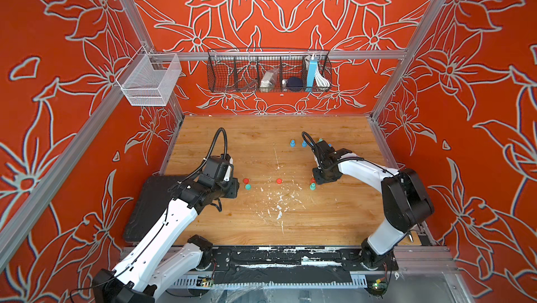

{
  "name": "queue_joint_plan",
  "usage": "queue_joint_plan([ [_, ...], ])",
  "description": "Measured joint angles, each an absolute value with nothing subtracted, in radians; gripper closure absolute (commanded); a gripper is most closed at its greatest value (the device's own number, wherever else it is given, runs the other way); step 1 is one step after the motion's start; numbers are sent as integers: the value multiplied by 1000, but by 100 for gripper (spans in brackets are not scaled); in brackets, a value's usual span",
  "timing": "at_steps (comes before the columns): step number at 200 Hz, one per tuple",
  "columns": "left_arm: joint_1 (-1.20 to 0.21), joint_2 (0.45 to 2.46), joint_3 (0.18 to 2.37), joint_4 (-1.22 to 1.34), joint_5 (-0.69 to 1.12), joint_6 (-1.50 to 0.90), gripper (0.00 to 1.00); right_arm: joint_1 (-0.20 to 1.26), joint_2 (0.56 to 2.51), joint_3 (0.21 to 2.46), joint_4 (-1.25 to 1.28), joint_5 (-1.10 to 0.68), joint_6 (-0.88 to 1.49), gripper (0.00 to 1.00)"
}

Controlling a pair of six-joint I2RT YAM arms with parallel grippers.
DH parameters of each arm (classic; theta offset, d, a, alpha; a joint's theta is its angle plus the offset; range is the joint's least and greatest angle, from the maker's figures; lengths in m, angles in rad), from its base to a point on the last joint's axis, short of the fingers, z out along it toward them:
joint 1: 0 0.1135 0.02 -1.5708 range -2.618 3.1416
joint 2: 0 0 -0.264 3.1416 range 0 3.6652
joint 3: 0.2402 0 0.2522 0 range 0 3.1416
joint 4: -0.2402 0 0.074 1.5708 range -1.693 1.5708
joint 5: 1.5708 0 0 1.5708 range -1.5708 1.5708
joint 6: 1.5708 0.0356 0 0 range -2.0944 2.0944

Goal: Close the stamp cap
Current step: Pick up the stamp from the center of the board.

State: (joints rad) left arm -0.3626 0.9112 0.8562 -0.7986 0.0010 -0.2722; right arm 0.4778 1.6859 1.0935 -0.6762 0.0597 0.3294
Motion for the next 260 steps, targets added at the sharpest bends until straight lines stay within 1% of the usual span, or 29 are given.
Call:
queue_joint_plan([
  [108, -332, 912, 856, -791, 23, -268, 55, 478, 1720, 1117, -672, 60, 327, 64],
  [260, -313, 912, 856, -791, 30, -268, 55, 478, 1723, 1104, -650, 48, 329, 68],
])
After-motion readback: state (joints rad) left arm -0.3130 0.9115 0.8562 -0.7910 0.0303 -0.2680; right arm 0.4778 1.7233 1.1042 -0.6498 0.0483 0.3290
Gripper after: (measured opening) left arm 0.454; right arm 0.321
